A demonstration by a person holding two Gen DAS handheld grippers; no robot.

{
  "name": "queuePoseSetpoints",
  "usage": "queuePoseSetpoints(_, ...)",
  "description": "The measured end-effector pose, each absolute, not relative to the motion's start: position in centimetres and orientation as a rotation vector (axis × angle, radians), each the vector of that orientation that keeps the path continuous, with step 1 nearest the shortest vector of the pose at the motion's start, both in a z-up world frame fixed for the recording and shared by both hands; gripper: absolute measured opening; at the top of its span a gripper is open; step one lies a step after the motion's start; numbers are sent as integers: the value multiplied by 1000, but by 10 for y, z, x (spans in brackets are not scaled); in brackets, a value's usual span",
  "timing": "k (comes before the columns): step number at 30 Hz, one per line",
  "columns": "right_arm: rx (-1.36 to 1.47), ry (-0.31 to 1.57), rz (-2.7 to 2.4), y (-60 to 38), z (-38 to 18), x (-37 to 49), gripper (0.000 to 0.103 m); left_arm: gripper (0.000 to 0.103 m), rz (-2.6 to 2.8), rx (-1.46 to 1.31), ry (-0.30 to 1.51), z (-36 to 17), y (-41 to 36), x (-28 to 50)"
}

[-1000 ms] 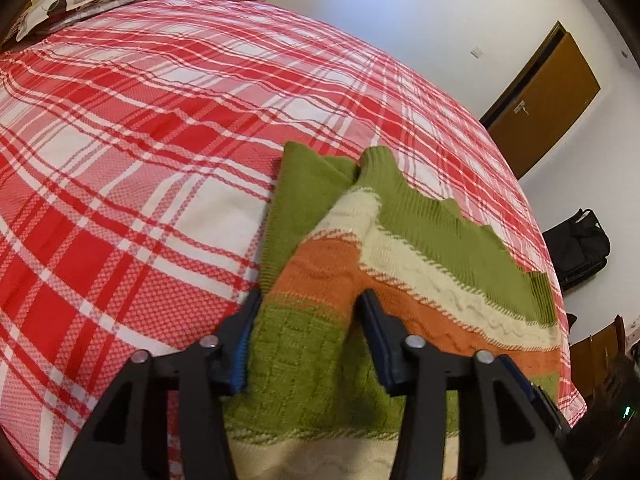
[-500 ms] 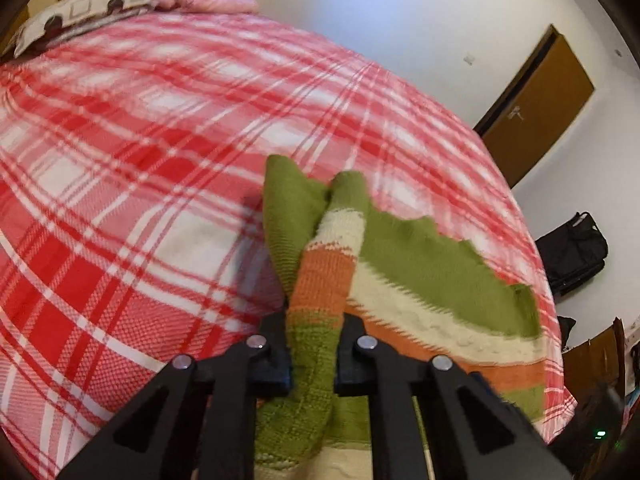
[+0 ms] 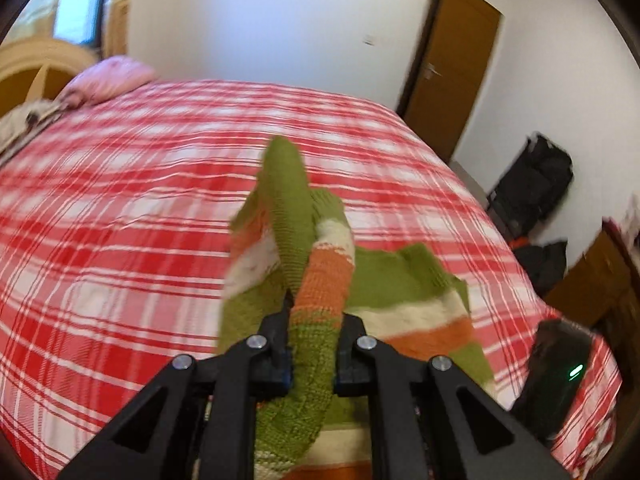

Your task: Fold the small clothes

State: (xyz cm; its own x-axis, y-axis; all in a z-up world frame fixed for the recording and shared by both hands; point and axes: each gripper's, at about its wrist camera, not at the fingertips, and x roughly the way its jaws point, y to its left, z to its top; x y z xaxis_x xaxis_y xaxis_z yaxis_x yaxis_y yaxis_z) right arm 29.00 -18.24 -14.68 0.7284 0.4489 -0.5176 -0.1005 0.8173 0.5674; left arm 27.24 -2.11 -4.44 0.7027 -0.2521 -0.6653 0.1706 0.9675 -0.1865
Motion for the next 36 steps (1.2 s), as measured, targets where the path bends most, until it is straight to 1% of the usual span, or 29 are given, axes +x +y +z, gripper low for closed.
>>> queuePoseSetpoints(4,626,694,272,-227,-154,275,31,13,-258,-44,792,-64,-68,269)
queuePoseSetpoints(7,708,694,275,-248,-162,266,32,13,-244,39,820,-90,-101,268)
queuePoseSetpoints(10,776,702,295,-260,-166,258,32,13,-240,70,854,-111,-112,268)
queuePoseSetpoints(12,799,711,301,-264,-165,258,32,16,-246,119,845,-116,-116,264)
queuePoseSetpoints(13,804,708,310,-264,-164,258,36,17,-261,135,833,-114,-115,261)
queuePoseSetpoints(14,810,706,316,-264,-162,260,41,25,-273,140,833,-111,-115,258)
queuePoseSetpoints(15,820,703,325,-264,-160,260,53,37,-301,131,848,-108,-113,256)
queuePoseSetpoints(16,838,690,340,-263,-157,259,63,45,-326,118,865,-105,-111,254)
queuePoseSetpoints(17,855,673,350,-265,-156,258,65,62,-349,106,880,-102,-108,250)
queuePoseSetpoints(18,873,651,358,-265,-152,256,65,68,-367,97,882,-96,-102,243)
queuePoseSetpoints(23,888,650,384,-257,-146,258,65,70,-421,72,795,-65,-65,204)
queuePoseSetpoints(26,867,680,381,-245,-151,273,65,80,-370,10,750,-52,-24,195)
queuePoseSetpoints(28,827,706,386,-232,-153,286,65,80,-277,-31,738,-53,7,199)
queuePoseSetpoints(32,655,761,337,-197,-156,312,65,80,-156,-116,795,-71,50,219)
queuePoseSetpoints(35,534,768,298,-175,-153,321,65,80,-109,-124,814,-83,61,226)
queuePoseSetpoints(36,499,771,287,-170,-153,323,54,80,-99,-124,819,-87,61,227)
